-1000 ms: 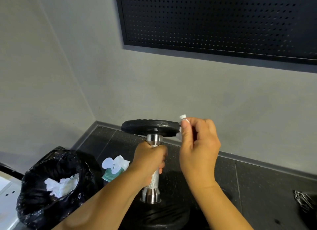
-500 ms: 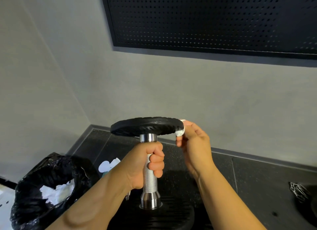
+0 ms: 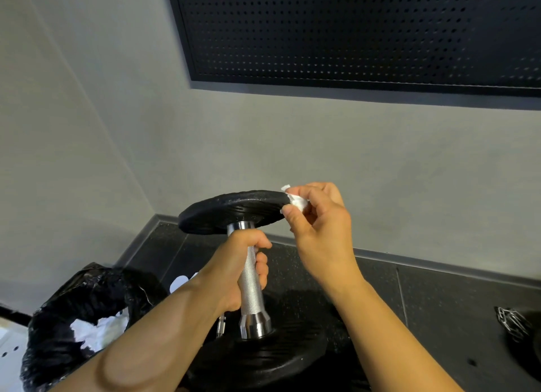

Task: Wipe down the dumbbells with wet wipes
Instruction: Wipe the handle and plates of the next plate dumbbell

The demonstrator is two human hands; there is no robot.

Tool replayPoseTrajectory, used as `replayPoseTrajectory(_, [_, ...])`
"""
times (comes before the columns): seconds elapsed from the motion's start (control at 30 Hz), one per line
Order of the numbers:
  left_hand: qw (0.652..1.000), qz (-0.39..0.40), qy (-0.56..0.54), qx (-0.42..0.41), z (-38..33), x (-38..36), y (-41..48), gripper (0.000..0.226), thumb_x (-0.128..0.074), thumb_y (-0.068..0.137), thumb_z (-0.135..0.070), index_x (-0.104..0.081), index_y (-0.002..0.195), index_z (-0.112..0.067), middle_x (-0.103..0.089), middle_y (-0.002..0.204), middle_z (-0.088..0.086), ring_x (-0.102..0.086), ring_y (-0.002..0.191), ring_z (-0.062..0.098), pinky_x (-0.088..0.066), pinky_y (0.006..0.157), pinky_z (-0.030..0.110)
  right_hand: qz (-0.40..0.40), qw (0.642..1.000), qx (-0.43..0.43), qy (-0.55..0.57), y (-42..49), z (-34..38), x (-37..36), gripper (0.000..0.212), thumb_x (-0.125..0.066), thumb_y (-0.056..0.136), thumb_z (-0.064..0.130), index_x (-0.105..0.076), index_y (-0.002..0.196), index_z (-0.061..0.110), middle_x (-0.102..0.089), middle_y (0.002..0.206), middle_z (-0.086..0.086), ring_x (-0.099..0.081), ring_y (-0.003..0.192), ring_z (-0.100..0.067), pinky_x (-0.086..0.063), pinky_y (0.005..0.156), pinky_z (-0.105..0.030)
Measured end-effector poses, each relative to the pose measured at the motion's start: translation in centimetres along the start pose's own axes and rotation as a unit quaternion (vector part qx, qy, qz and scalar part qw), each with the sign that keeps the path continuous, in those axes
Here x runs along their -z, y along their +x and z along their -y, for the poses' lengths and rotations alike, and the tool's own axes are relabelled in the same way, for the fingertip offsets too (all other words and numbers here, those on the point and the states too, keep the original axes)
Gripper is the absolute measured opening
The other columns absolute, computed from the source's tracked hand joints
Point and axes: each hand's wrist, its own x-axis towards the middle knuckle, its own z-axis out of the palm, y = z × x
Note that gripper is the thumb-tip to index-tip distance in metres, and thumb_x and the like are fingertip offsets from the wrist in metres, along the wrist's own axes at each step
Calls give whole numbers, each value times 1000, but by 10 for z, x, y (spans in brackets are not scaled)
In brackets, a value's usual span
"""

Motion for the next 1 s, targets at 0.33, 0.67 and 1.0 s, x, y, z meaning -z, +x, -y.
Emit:
replayPoseTrajectory(0.33, [996,72,-47,25,4,10,-3,22,-46,64,-8,-35,49,-19,-31,46,-5,-28,35,8,-31,35,20,41,999,22,4,-1,-11,-5,32,-58,88,-5,-63,113,15,-46,102,0,-46,88,10,-41,76,-7])
replayPoseTrajectory(0.67, [955,248,-145,78,11,27,2,18,-53,54,-3,-42,58,-16,-38,43,-5,-36,32,8,-31,36,19,141,960,-151,191,4,-30,4,30,-58,84,-14,-62,111,0,-62,80,1,-57,59,3,-43,57,-9])
replayPoseTrajectory(1.0, [999,-37,-8,-36,12,9,5,14,-62,72,-13,-50,65,-13,-42,54,0,-40,44,11,-37,45,22,77,996,-7,-41,0,-2,-4,26,-64,84,-4,-65,94,20,-57,91,1,-54,77,4,-41,69,-7])
